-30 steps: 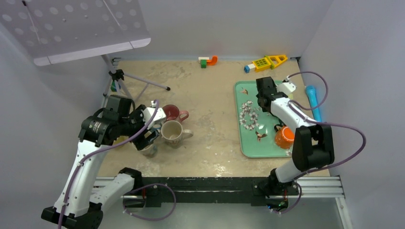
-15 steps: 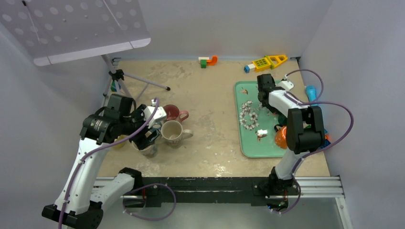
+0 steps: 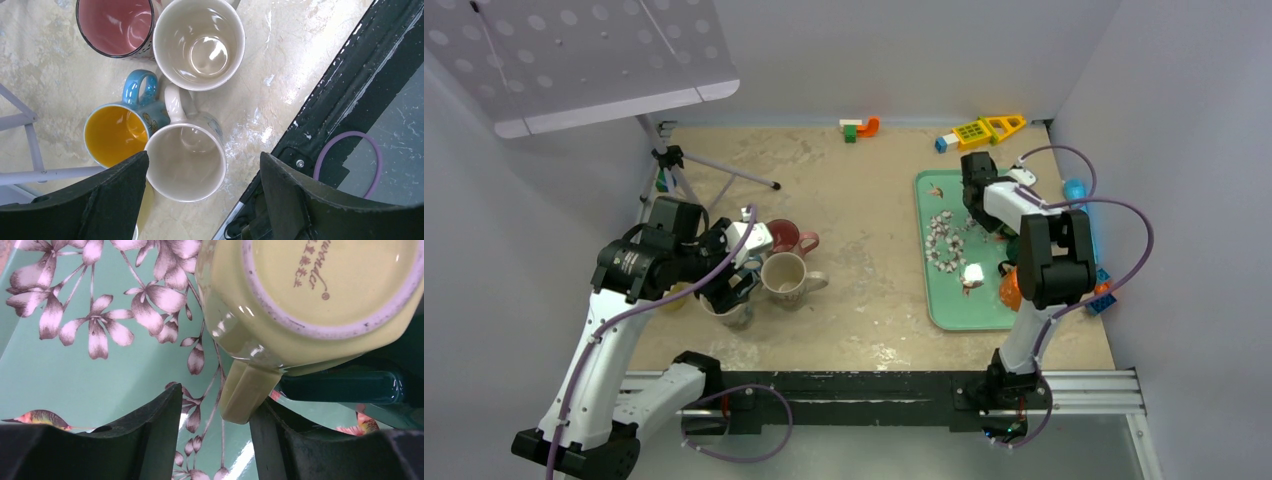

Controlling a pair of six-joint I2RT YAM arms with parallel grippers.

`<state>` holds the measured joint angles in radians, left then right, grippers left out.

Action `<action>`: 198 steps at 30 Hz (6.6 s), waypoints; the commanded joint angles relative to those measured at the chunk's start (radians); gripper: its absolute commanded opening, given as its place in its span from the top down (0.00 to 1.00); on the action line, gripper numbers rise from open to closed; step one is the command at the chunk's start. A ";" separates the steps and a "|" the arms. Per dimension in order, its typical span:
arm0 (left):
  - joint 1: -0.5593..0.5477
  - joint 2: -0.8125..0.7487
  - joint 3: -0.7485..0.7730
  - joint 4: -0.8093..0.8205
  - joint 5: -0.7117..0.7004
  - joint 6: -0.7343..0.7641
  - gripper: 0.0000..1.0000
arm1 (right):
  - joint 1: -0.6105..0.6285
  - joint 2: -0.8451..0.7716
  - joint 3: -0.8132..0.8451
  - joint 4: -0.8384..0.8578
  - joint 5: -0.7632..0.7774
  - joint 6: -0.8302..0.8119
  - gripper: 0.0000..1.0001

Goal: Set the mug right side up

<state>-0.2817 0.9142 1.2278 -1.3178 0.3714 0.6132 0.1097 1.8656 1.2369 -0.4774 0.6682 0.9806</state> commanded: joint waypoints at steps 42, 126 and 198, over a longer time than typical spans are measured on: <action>0.004 -0.004 0.045 0.041 0.094 -0.003 0.15 | -0.002 -0.060 0.052 0.060 -0.011 -0.177 1.00; -0.028 0.134 0.241 1.173 0.711 -1.391 0.53 | 0.817 -0.702 0.034 0.934 -1.000 -0.438 1.00; 1.042 0.206 -0.447 0.219 -0.103 0.339 0.79 | 0.815 -0.780 -0.100 0.499 -0.457 -0.744 0.01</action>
<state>0.7509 1.1408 0.8322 -1.1637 0.1928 0.9035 0.9237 1.1122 1.1358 -0.0006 0.1932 0.2558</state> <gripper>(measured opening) 0.192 0.985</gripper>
